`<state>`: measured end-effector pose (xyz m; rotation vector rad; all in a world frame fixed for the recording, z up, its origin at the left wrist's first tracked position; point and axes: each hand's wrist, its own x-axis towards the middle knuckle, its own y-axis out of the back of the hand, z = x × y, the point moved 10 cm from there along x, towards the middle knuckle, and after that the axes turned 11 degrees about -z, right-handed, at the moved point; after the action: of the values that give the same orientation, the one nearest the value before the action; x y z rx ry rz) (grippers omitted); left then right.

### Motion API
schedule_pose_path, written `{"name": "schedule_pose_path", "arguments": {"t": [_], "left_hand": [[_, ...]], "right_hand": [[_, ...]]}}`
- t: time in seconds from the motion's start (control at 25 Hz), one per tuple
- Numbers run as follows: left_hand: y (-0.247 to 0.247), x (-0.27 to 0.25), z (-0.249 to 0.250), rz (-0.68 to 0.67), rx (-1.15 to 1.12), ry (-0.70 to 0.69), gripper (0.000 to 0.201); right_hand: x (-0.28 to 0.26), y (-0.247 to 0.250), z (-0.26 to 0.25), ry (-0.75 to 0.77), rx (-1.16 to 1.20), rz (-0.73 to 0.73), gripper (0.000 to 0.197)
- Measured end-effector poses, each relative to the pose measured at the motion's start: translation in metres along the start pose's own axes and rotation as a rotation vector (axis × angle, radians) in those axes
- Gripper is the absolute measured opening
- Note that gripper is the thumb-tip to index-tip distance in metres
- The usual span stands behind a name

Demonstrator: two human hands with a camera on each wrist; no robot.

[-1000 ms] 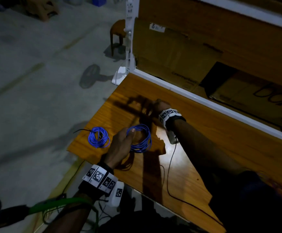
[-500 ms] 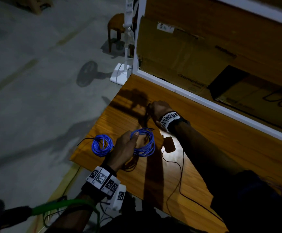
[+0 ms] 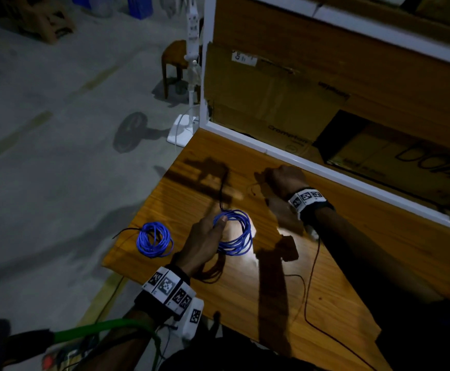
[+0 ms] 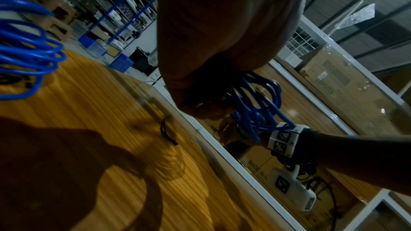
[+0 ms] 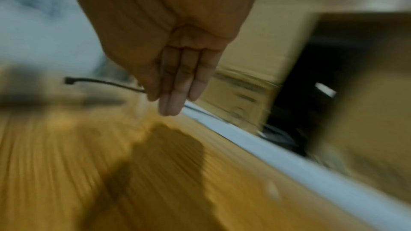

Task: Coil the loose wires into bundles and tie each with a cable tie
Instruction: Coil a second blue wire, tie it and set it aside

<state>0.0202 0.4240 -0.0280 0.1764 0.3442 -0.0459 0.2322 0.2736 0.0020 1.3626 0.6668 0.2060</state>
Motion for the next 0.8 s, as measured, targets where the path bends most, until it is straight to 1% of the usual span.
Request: {"name": "schedule_pose_path", "arguments": {"t": [0.04,0.12,0.2,0.32,0.4,0.48,0.52,0.6,0.64,0.76,0.8], "left_hand": [[-0.007,0.001,0.004,-0.006,0.007,-0.022,0.031],[-0.025,0.003,0.011,-0.016,0.023,-0.058,0.027],[-0.043,0.005,0.015,-0.024,0.035,-0.071,0.029],[-0.079,0.006,0.026,-0.086,0.116,-0.065,0.03],[-0.104,0.002,0.04,-0.119,0.155,-0.099,0.027],[-0.126,-0.002,0.055,-0.136,0.165,-0.155,0.023],[-0.137,-0.003,0.061,-0.139,0.166,-0.171,0.021],[-0.158,-0.003,0.066,-0.142,0.159,-0.182,0.019],[-0.167,-0.003,0.068,-0.148,0.15,-0.185,0.019],[-0.199,-0.005,0.075,-0.186,0.143,-0.178,0.019],[-0.208,-0.007,0.078,-0.196,0.147,-0.177,0.02]], "right_hand": [[-0.011,0.006,0.017,-0.052,0.111,0.039,0.031],[-0.037,0.01,0.047,-0.093,0.326,0.119,0.014],[-0.065,0.016,0.063,-0.083,0.463,0.215,0.014],[-0.115,0.027,0.085,-0.089,0.607,0.353,0.017],[-0.145,0.027,0.103,-0.108,0.719,0.387,0.008],[-0.175,0.025,0.12,-0.12,0.883,0.402,0.021],[-0.193,0.024,0.125,-0.111,1.002,0.404,0.027],[-0.229,0.023,0.124,-0.044,1.219,0.384,0.03],[-0.246,0.021,0.119,-0.029,1.269,0.362,0.028],[-0.299,0.003,0.109,-0.11,1.203,0.251,0.011],[-0.314,-0.004,0.109,-0.141,1.168,0.24,0.007]]}}
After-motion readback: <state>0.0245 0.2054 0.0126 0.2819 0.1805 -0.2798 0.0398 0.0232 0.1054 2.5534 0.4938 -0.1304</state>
